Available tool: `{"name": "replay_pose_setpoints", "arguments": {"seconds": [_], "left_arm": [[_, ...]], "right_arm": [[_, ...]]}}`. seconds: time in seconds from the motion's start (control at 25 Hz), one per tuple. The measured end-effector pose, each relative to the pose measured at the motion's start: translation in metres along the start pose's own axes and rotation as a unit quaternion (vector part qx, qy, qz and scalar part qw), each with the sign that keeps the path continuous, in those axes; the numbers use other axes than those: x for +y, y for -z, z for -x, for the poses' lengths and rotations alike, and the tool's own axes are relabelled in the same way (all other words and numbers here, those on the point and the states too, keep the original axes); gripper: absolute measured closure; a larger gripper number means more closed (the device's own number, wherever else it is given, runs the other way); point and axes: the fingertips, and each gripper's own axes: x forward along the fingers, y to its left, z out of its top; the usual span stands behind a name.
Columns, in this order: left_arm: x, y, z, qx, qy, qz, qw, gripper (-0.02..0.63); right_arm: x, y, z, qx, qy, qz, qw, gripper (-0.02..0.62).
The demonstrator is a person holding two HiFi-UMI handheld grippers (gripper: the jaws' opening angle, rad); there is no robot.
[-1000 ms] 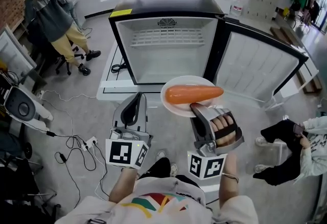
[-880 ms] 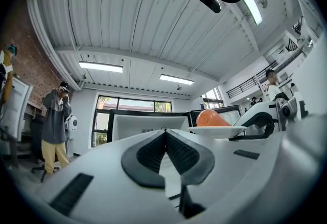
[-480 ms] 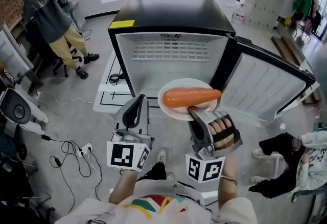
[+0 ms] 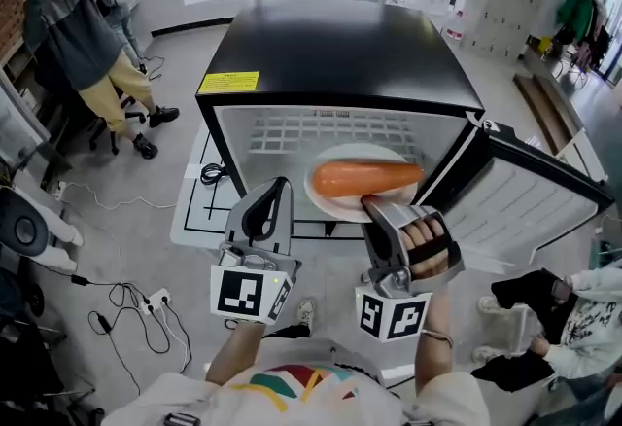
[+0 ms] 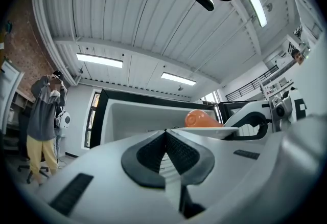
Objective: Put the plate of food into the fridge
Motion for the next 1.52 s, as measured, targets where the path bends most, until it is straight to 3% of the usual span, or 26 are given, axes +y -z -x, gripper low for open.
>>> {"name": "replay_pose_setpoints", "arguments": {"seconds": [0.44,0.96,1.52], "left_arm": [[0.038,0.027,-0.059,0.002,0.022,0.009,0.9997,0.600],[0.037,0.034,-0.091,0.014,0.005,0.001,0.9999,0.600],[0.040,0.045,-0.099,0.023,-0.003,0.007,0.9997,0.600]], "right_arm": [[0.008,0.016,-0.080,0.018,-0.017,-0.002,1.000,0.568],[0.012,0.042,-0.107,0.009,-0.044,-0.016,0.999,0.568],[0.022,0.045,-0.136,0.005,-0.094,0.009,0.996,0.568]]}}
